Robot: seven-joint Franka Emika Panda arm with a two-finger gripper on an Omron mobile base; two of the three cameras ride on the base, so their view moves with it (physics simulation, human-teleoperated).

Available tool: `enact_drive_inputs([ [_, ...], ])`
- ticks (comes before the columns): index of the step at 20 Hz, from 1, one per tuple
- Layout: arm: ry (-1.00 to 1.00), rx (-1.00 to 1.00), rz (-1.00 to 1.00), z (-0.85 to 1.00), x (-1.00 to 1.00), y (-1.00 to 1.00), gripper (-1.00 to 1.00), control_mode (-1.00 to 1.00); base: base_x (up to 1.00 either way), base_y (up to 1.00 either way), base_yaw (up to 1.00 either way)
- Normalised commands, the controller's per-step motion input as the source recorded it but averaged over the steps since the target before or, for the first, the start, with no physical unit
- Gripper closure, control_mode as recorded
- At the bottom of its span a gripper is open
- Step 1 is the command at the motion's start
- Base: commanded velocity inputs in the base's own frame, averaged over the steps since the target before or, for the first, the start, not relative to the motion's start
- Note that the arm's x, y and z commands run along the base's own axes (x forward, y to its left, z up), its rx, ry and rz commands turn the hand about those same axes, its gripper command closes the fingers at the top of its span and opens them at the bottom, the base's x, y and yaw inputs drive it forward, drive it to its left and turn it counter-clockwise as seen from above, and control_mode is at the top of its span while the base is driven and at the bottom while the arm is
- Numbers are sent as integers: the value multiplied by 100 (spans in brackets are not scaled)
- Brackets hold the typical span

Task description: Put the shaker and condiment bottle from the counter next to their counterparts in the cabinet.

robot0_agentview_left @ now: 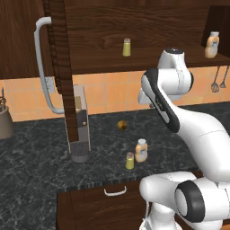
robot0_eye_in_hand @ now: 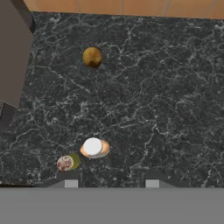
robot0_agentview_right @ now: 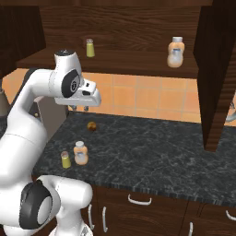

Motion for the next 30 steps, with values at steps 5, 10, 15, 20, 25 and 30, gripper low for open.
enact_drive_inputs([
  [5,-2,0,0,0,-8,0,-100,-100,0,0,0],
  [10,-11,0,0,-1,-35,0,-100,-100,0,0,0],
  [15,-13,1,0,-13,-37,-4,-100,-100,0,0,0],
  [20,-13,2,2,-9,-18,-8,-100,-100,0,0,0],
  [25,-11,5,9,-11,-6,-5,-100,-100,0,0,0],
  [30,-9,5,14,-14,-2,-12,-100,-100,0,0,0],
])
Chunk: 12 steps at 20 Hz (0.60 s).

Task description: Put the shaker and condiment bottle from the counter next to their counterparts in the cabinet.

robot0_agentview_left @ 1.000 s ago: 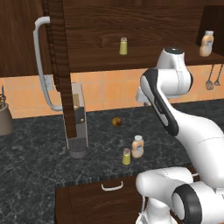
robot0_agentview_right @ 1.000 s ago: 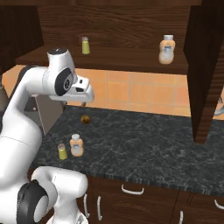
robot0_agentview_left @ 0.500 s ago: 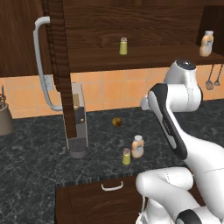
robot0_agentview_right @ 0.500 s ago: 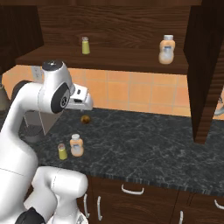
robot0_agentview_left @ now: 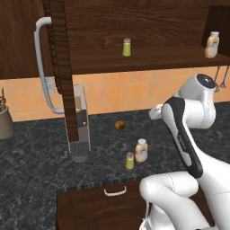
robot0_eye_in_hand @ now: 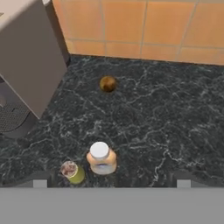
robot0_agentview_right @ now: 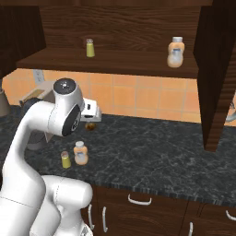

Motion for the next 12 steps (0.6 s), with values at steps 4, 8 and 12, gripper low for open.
enact_drive_inputs([
  [4,-7,6,16,-15,0,-14,-100,-100,0,0,0],
  [8,-11,3,29,-12,0,-8,-100,-100,0,0,0],
  [12,-10,0,34,-14,0,-6,-100,-100,0,0,0],
])
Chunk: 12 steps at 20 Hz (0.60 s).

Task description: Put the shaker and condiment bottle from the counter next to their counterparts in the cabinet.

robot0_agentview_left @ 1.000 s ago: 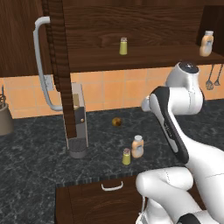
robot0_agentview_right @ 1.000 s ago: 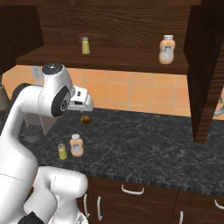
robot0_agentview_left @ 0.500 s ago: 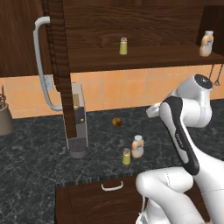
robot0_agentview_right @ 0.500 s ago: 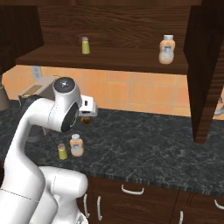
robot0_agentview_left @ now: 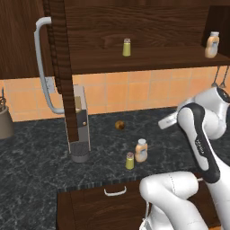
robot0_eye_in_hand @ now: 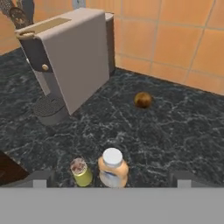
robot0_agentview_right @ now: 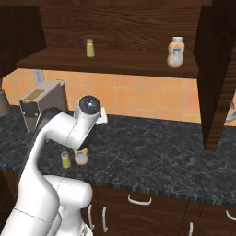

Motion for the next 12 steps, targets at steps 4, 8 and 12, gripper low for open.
enact_drive_inputs([
  [4,-6,0,35,-21,0,-2,-100,-100,0,0,0],
  [8,0,0,33,-27,3,0,-100,-100,0,0,0],
  [12,0,0,32,-22,8,0,-100,-100,0,0,0],
])
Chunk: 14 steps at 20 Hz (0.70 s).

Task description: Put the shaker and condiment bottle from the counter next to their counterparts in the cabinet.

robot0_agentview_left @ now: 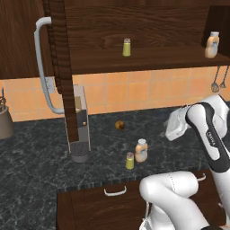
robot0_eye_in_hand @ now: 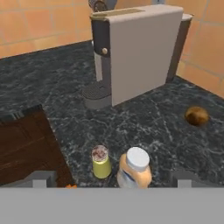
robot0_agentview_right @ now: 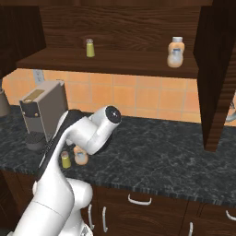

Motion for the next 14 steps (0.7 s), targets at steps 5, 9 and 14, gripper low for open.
enact_drive_inputs([
  [5,0,0,31,-17,3,0,-100,-100,0,0,0],
  [9,-6,0,22,-18,0,0,-100,-100,0,0,0],
  [14,-8,0,19,-20,0,0,-100,-100,0,0,0],
])
